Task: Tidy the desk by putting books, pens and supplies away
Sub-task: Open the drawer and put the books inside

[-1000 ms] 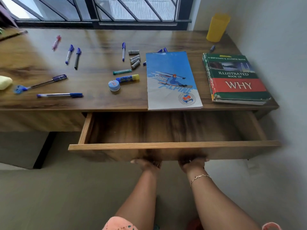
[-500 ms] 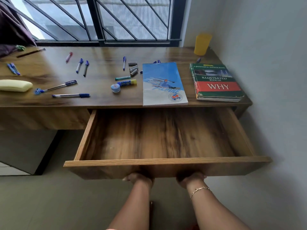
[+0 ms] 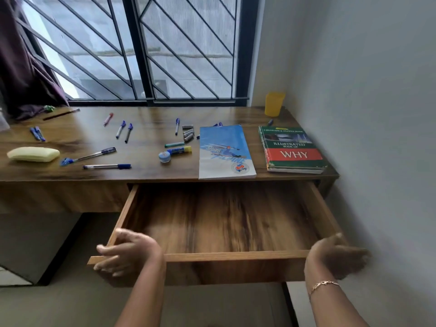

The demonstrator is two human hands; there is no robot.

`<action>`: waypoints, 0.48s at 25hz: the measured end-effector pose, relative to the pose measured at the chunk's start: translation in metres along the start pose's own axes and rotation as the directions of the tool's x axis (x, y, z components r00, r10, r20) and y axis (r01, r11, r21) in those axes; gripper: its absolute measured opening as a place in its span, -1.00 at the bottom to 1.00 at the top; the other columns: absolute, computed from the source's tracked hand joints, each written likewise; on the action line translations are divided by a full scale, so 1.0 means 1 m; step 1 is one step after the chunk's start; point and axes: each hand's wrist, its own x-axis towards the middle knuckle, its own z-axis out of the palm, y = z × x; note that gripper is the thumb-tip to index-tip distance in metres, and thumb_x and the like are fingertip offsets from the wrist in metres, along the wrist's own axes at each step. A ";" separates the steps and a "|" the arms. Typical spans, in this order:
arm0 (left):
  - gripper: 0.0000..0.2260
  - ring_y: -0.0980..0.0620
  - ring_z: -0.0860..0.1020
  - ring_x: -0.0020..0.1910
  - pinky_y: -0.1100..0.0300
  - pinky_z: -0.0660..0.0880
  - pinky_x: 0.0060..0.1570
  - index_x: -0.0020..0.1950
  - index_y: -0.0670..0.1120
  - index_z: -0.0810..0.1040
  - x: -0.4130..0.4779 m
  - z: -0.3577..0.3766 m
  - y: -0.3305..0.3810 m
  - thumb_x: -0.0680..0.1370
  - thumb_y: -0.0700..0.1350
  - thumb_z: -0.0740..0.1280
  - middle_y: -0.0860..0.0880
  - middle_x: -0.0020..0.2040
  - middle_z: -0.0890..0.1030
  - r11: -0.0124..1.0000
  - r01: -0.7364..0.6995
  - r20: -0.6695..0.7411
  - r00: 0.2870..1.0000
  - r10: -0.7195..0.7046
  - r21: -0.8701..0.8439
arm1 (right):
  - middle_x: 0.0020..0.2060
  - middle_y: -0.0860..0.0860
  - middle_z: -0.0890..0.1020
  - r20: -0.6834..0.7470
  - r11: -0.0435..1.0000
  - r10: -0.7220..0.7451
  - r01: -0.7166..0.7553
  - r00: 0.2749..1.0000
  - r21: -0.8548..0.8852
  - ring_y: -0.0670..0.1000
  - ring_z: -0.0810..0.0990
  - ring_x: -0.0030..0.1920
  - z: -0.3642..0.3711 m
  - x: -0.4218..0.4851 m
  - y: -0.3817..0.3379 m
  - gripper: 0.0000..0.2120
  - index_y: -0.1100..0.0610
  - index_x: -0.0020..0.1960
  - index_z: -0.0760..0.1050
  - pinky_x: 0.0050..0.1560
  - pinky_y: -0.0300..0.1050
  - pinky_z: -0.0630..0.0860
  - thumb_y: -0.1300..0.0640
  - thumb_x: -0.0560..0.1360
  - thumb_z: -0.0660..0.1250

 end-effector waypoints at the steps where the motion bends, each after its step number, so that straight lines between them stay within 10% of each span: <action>1: -0.47 -0.22 -0.05 0.52 -0.12 -0.15 0.46 0.50 -0.12 0.13 -0.014 -0.009 0.020 0.59 0.09 0.08 -0.27 0.53 -0.02 0.995 -0.095 0.004 0.995 0.095 -0.024 | 0.47 0.28 0.09 0.056 0.992 -0.102 0.106 0.993 -0.074 0.23 0.05 0.49 0.004 0.000 -0.002 -0.45 0.28 0.49 0.03 0.45 0.09 -0.01 0.12 0.59 0.12; 4: -0.53 -0.23 0.14 0.48 -0.16 0.04 0.46 0.43 -0.20 0.25 -0.043 0.015 0.057 0.57 -0.08 0.24 -0.28 0.46 0.23 0.927 -0.375 0.305 0.883 0.356 0.002 | 0.45 0.27 0.18 0.273 0.913 -0.373 0.403 0.887 -0.061 0.23 0.12 0.47 0.034 -0.004 -0.021 -0.49 0.27 0.44 0.17 0.44 0.08 0.06 0.25 0.53 0.21; 12: -0.64 -0.17 0.48 0.19 0.03 0.44 0.14 0.26 -0.23 0.42 -0.054 0.131 0.128 0.55 -0.06 0.28 -0.20 0.20 0.52 0.907 -0.404 0.787 0.596 0.162 0.118 | 0.13 0.15 0.58 0.769 0.835 -0.367 0.550 0.522 0.025 0.08 0.53 0.14 0.129 -0.027 -0.113 -0.69 0.25 0.25 0.45 0.10 -0.14 0.43 0.28 0.51 0.22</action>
